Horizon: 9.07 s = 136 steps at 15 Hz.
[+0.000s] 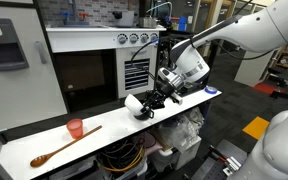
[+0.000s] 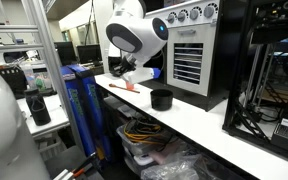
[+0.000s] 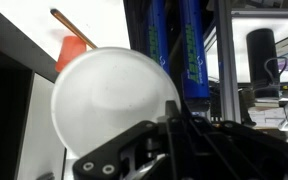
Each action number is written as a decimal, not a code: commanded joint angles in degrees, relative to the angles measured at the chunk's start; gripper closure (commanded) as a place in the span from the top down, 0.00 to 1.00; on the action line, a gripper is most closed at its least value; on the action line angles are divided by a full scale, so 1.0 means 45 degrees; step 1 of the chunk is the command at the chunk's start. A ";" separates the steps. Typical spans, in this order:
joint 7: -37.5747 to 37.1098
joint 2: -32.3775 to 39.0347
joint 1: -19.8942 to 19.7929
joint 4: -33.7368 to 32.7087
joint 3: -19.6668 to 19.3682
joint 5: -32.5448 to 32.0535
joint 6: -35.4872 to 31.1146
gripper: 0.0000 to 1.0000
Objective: Pour the contents in the white bowl into the black mug
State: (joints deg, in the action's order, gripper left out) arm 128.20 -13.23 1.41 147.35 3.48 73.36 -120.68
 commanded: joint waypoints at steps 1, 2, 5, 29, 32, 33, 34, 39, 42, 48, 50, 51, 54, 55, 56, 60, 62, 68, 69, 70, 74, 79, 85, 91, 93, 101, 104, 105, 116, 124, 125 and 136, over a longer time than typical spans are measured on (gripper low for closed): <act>-0.2190 -0.0687 0.0110 -0.0460 0.0382 -0.1438 -0.0561 0.01; -0.2795 -0.0796 0.0160 -0.0582 0.0473 -0.1545 -0.0799 0.01; -0.4671 -0.0810 0.0325 -0.1030 0.0791 -0.1445 -0.1999 0.01; -1.7736 0.3304 0.1657 -0.4537 0.1478 -0.8964 -0.6475 0.01; -1.7741 0.3093 0.1689 -0.4230 0.1554 -0.8900 -0.6702 0.04; -1.7735 0.3166 0.1705 -0.4357 0.1578 -0.8895 -0.6577 0.04; -1.7734 0.3207 0.1720 -0.4442 0.1592 -0.8895 -0.6536 0.04; -1.7734 0.3246 0.1726 -0.4509 0.1606 -0.8894 -0.6511 0.04; -1.7733 0.3252 0.1724 -0.4514 0.1607 -0.8894 -0.6509 0.04; -2.0148 0.3643 0.1813 -0.5017 0.1612 -1.1097 -0.5738 0.01; -2.1528 0.3929 0.1890 -0.5602 0.1671 -1.2529 -0.4616 0.01; -2.2106 0.4047 0.1940 -0.5912 0.1708 -1.3086 -0.3993 0.01; -2.3007 0.4533 0.2096 -0.7006 0.1836 -1.4082 -0.2384 0.01; -2.3083 0.4739 0.2123 -0.7383 0.1876 -1.4218 -0.1923 0.01; -2.3255 0.4979 0.2147 -0.7781 0.1902 -1.4416 -0.1471 0.01; -2.4367 0.5954 0.2243 -0.9014 0.1823 -1.5452 -0.0247 0.01; -2.5066 0.6552 0.2296 -0.9571 0.1767 -1.6023 0.0124 0.01; -2.5076 0.8588 0.2463 -1.1614 0.1914 -1.6342 0.0835 0.01; -2.4993 0.8920 0.2502 -1.1959 0.1947 -1.6307 0.0950 0.01; -2.4965 0.9275 0.2569 -1.2322 0.1960 -1.6311 0.1127 0.01; -2.5134 1.0580 0.2961 -1.3731 0.1912 -1.6451 0.2046 0.01; -2.5554 1.1681 0.3553 -1.5158 0.1763 -1.7063 0.3333 0.01; -2.6760 1.2220 0.4217 -1.6005 0.1490 -1.8135 0.4117 0.01; -2.8135 1.2318 0.4529 -1.5844 0.1232 -1.8710 0.3652 0.01; -2.8369 1.2285 0.4566 -1.5762 0.1191 -1.8763 0.3551 0.01; -2.9074 1.2113 0.4694 -1.5288 0.1062 -1.9245 0.2678 0.01; -2.9263 1.2126 0.4697 -1.5084 0.1057 -1.9358 0.1996 0.01; -2.9318 1.2110 0.4703 -1.4963 0.1054 -1.9371 0.1737 0.01; -3.0053 1.1749 0.4797 -1.3459 0.0923 -1.9424 -0.0375 0.36; -3.1377 1.0332 0.5209 -1.2609 0.0559 -2.0110 0.0317 0.92; -3.1609 0.9988 0.5301 -1.2472 0.0552 -2.0208 0.0508 0.98; -3.4170 0.5155 0.5064 -0.9094 0.1425 -1.9724 0.2032 1.00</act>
State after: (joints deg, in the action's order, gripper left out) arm -22.83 18.09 25.65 97.37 8.85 -16.15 -110.58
